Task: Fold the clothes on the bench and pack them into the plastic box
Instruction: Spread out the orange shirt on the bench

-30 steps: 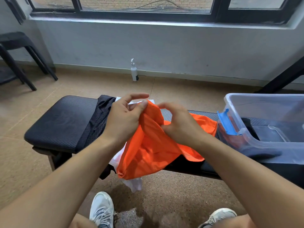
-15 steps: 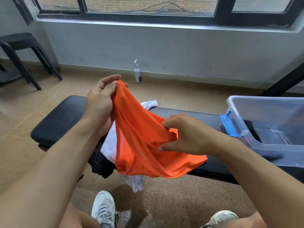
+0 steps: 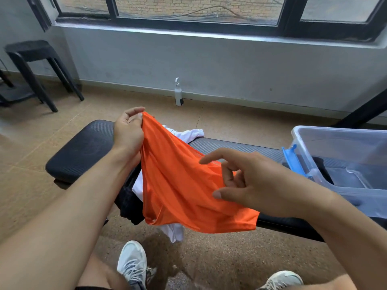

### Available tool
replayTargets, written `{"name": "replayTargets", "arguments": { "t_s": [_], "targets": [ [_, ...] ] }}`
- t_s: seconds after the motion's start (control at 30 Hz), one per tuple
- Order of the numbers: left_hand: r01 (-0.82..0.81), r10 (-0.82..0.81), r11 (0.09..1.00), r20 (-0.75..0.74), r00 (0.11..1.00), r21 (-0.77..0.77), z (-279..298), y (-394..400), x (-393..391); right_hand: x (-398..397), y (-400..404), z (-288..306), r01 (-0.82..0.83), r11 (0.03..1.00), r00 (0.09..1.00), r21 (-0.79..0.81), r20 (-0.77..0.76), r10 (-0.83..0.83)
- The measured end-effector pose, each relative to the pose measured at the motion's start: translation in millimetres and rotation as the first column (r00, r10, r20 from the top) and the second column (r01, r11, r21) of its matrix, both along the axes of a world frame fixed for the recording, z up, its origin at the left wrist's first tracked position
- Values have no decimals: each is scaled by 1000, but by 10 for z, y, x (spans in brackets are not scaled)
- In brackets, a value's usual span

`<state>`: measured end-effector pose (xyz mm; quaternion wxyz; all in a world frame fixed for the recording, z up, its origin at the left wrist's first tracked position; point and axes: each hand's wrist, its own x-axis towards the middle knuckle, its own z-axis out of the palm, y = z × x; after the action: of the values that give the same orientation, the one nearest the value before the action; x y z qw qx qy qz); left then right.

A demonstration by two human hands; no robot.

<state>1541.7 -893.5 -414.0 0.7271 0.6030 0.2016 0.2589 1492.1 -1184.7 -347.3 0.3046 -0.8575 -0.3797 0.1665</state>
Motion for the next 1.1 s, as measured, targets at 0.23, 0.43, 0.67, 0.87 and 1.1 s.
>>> {"name": "replayTargets", "arguments": {
  "t_s": [0.23,0.43,0.67,0.87,1.1],
  "targets": [
    [18,-20,998,36,999,63,-23,-87,14,233,-34,-331,226,927,970,-299,-17,-242],
    [188,-177,891,-65,982,413,-85,39,-11,467,-218,-366,492,798,868,-348,262,-421],
    [526,-357,687,-399,845,500,-76,182,-189,599,-419,-283,569,816,816,102,-190,-545],
    [529,-356,726,-417,836,440,11,43,-425,493,-404,99,548,794,816,265,-380,-437],
    [141,-148,927,-5,989,349,363,-83,-449,101,-440,736,279,929,903,242,-396,-168]
  ]
}}
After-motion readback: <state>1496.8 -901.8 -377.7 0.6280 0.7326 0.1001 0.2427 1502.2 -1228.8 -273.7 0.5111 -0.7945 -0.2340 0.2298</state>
